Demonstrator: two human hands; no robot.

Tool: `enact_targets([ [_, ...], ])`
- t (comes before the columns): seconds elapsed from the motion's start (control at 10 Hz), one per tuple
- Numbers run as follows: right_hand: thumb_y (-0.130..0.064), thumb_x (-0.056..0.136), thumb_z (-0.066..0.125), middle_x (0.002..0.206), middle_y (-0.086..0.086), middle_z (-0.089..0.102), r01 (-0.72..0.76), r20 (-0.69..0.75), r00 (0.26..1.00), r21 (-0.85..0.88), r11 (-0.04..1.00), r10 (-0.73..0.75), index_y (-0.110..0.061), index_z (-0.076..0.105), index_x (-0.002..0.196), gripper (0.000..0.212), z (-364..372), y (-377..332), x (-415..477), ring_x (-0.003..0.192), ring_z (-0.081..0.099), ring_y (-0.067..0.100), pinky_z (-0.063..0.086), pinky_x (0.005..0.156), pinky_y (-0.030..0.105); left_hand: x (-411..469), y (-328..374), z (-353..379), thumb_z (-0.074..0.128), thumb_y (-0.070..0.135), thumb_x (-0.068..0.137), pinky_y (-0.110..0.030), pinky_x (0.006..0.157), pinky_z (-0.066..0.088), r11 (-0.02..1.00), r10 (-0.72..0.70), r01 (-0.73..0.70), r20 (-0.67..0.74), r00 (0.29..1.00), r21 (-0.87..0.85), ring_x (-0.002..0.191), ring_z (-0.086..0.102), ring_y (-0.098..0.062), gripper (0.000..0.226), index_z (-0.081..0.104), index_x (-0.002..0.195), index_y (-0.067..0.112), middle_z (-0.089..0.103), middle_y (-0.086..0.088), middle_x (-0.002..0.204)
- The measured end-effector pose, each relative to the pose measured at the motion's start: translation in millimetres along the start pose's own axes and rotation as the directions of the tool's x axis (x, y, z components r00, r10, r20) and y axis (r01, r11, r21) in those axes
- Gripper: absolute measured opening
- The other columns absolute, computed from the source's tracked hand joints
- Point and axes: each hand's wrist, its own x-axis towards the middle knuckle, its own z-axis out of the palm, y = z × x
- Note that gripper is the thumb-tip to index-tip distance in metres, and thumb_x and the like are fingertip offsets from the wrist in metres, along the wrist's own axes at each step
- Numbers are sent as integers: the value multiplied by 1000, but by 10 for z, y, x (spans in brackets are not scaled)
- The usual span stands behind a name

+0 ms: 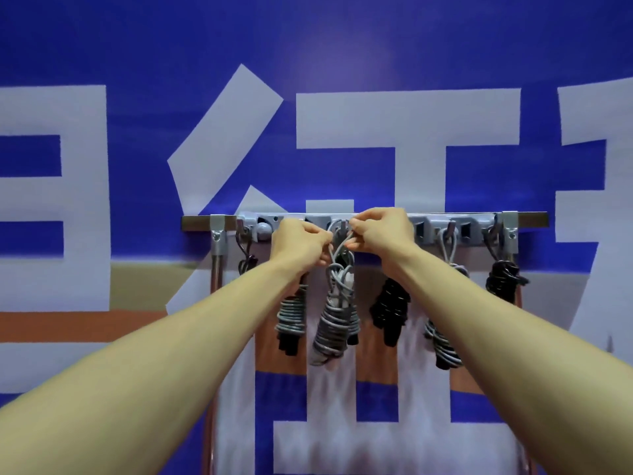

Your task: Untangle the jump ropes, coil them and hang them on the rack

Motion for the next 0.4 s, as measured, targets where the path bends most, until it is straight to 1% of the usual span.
enact_targets([
  [0.1,-4,88,63,56,6,64,-6,-8,1000,-9,1000,6,-11,65,72,18,6,89,-20,43,60,11,60,64,31,-28,-72,32,65,7,89,-23,52,46,1000,-8,7,40,999,6,51,57,-16,20,70,70,4,66,-9,65],
  [0.2,-3,87,61,63,7,68,41,23,999,-41,998,-40,-14,67,75,17,-43,128,-100,51,64,14,59,62,29,-101,-96,14,63,8,90,-27,60,52,1000,-4,3,86,996,10,55,61,-17,21,70,70,7,68,-10,69],
  [0.3,1,84,59,74,8,71,47,75,996,-77,996,-41,-10,69,89,16,-119,100,-250,62,69,17,59,68,29,-259,-89,-41,55,6,91,-31,71,57,998,-27,20,126,992,56,69,67,-21,20,67,77,14,69,-11,83],
  [0.4,-1,81,61,75,5,72,42,106,994,-139,989,-27,-15,71,83,17,-216,73,-422,66,70,15,58,74,29,-491,-22,-100,54,6,93,-28,70,53,994,-63,47,178,982,94,73,65,-18,14,65,96,13,69,-10,97],
])
